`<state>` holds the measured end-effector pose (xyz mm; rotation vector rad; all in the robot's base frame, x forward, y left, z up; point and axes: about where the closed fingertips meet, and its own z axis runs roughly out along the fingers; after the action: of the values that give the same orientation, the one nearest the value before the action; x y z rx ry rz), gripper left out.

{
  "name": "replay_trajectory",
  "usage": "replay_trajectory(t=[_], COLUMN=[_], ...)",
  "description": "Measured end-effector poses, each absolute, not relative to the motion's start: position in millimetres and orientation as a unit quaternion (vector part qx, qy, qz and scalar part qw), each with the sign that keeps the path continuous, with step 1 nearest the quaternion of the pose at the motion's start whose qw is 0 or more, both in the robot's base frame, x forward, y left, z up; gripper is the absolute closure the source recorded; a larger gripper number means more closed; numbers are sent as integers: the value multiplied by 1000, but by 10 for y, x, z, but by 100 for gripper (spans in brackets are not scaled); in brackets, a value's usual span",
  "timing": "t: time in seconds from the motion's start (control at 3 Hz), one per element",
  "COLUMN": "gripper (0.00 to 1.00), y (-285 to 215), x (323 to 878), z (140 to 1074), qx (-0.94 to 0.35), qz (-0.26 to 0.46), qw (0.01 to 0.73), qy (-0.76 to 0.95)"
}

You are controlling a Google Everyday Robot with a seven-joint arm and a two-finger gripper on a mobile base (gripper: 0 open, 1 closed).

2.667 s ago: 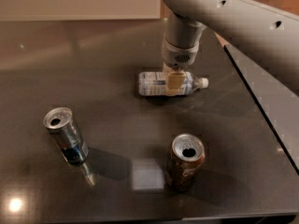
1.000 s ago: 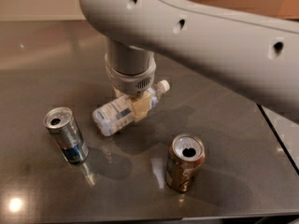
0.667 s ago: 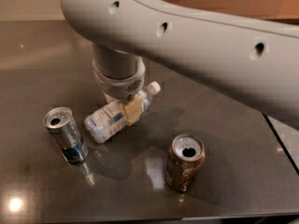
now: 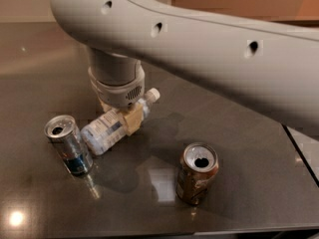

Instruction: Move blue plastic bottle near redbull can

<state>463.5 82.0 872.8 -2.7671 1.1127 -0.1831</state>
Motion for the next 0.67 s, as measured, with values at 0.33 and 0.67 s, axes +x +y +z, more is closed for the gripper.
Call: replay_trajectory(t=[0.33, 0.67], gripper=[13, 0], y=[836, 843], x=[4640, 4643], z=[8686, 8663], qx=[-924, -924], qz=[-51, -45], qw=[73, 72], qy=[372, 373])
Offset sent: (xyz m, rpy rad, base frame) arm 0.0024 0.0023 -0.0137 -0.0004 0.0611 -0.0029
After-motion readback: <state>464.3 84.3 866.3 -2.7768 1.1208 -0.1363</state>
